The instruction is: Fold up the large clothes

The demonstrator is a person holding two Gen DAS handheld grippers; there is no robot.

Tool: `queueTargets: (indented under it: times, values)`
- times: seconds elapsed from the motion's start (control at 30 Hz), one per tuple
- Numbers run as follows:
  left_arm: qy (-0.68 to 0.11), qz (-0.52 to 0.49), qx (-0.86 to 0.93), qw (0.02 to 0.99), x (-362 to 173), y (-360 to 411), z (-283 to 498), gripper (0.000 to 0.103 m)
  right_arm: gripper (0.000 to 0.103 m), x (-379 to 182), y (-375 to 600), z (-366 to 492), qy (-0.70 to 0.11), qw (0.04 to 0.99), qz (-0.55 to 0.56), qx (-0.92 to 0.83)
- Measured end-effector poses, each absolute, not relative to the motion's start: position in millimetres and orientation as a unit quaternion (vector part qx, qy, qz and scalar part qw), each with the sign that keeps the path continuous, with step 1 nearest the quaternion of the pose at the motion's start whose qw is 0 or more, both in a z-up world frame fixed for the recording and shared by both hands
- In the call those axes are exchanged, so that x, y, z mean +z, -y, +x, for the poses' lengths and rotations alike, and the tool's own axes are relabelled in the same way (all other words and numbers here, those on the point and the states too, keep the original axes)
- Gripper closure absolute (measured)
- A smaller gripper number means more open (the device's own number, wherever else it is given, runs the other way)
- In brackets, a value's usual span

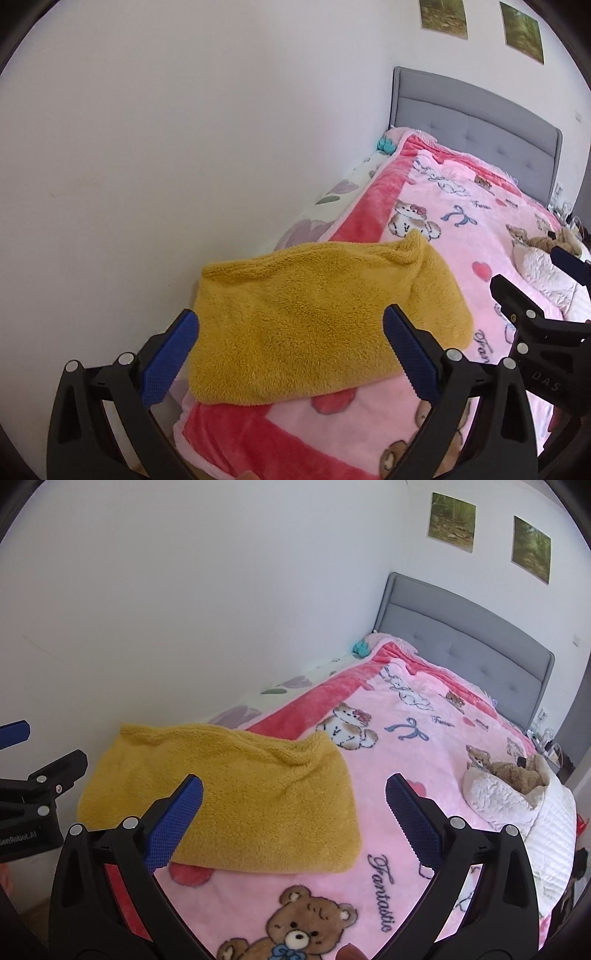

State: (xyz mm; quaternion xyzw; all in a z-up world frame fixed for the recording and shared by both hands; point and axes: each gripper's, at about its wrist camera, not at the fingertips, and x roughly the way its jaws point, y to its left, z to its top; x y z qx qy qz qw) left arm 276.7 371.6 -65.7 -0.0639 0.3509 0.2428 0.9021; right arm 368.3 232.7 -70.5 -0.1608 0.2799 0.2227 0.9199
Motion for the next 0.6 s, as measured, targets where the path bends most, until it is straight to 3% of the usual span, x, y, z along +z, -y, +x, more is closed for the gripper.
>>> queueTargets:
  times: [0.6]
  values:
    - [-0.331, -0.08, 0.239, 0.909, -90, -356, 279, 0.005, 0.008, -86, -209, 367, -0.271, 0.928, -0.116, 0.228]
